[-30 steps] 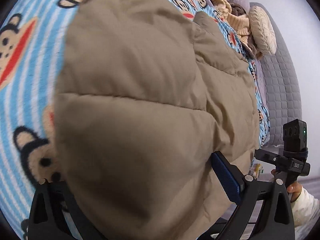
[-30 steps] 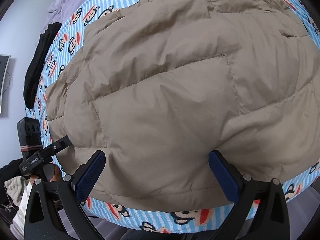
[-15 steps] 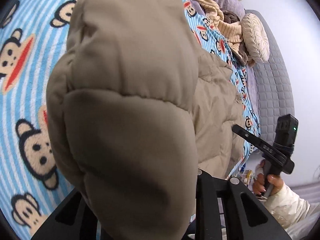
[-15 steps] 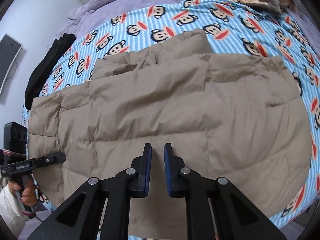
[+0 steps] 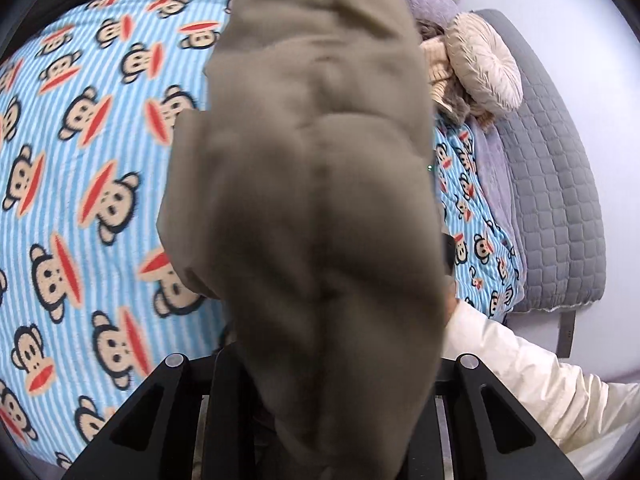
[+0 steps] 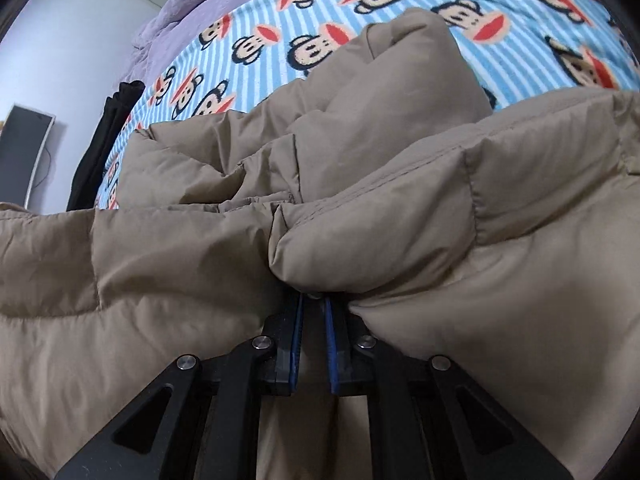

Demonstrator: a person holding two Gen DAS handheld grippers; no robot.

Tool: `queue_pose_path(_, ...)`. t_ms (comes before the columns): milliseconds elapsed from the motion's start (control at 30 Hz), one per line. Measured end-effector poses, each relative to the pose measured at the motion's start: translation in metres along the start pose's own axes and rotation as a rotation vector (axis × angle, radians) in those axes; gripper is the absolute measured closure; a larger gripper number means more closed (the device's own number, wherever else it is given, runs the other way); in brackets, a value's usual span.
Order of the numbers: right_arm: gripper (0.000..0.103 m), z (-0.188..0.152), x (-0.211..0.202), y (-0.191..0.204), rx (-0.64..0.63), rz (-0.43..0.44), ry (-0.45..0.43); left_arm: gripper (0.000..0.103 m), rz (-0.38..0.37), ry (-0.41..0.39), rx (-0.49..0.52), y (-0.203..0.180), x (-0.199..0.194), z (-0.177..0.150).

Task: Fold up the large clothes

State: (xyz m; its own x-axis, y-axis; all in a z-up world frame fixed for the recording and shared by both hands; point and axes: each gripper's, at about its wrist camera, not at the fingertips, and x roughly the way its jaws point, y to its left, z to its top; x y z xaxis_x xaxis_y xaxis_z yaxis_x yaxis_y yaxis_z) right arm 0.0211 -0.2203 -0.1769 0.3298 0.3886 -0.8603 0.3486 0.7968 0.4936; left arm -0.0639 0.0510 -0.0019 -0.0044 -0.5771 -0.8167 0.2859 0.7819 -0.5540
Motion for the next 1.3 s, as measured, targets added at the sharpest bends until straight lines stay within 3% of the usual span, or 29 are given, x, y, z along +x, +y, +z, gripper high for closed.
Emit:
queue_pose_path(133,0.093,0.006,-0.008,-0.013,0.042,0.073,0.037,0.075,0.025,0.033,0.069,-0.050,0.015,0.009)
queue_pose_path(267,0.090,-0.001,-0.049,-0.035,0.055,0.099,-0.005,0.073,0.040,0.087,0.145,-0.089,0.038,0.021)
queue_pose_path(333,0.089,-0.010,-0.072,-0.054,0.086,0.101,-0.035,0.053,0.023,0.110,0.166,-0.110,0.054,0.028)
queue_pose_path(433,0.089,-0.031,-0.108,-0.087,0.152,0.095,-0.087,0.034,-0.036,0.153,0.178,-0.148,0.087,0.049)
queue_pose_path(667,0.089,-0.090,-0.159,-0.154,0.316,0.083,-0.156,0.033,-0.215,0.302,0.215,-0.187,0.169,0.067)
queue_pose_path(867,0.086,-0.137,-0.185,-0.177,0.382,0.097,-0.165,0.033,-0.156,0.324,0.323,-0.211,0.236,0.064)
queue_pose_path(900,0.076,-0.144,-0.190,-0.177,0.384,0.107,-0.172,0.033,-0.143,0.323,0.334,-0.214,0.244,0.065)
queue_pose_path(933,0.052,-0.151,-0.197,-0.181,0.384,0.118,-0.179,0.033,-0.130,0.321,0.344,-0.217,0.253,0.068)
queue_pose_path(1000,0.020,-0.163,-0.212,-0.177,0.377,0.155,-0.213,0.032,-0.106,0.312,0.363,-0.220,0.261,0.068)
queue_pose_path(1167,0.018,-0.176,-0.228,-0.147,0.281,0.302,-0.212,0.032,-0.074,0.300,0.365,-0.231,0.284,0.082)
queue_pose_path(1300,0.016,-0.161,-0.209,-0.113,0.209,0.364,-0.165,0.032,-0.054,0.255,0.401,-0.243,0.268,0.087)
